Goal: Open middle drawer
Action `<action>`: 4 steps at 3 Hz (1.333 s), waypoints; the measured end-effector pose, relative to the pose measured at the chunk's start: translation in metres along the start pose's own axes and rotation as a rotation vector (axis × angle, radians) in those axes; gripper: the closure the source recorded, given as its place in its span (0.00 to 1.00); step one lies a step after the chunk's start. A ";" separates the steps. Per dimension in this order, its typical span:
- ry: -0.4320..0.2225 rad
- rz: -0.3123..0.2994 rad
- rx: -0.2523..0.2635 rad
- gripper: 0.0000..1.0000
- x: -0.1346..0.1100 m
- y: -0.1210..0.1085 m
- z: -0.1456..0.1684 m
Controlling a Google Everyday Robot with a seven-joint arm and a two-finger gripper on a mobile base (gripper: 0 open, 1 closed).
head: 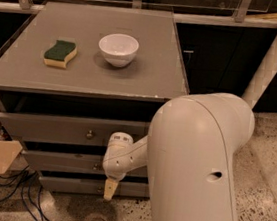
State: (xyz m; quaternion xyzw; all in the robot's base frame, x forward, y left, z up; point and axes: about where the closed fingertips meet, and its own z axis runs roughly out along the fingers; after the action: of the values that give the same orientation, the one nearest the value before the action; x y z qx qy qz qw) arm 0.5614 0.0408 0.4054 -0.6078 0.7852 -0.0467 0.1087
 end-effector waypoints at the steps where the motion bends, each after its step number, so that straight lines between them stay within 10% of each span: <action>1: -0.001 -0.062 0.022 0.00 -0.032 -0.013 0.007; 2: -0.002 -0.062 0.022 0.00 -0.032 -0.013 0.007; 4: -0.002 -0.062 0.021 0.50 -0.032 -0.013 0.007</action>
Offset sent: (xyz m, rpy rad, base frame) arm 0.0307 0.0391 -0.0015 -0.0235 -0.0340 0.0815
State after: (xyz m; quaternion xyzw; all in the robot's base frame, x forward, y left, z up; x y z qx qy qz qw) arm 0.5832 0.0688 0.4048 -0.6308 0.7653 -0.0580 0.1143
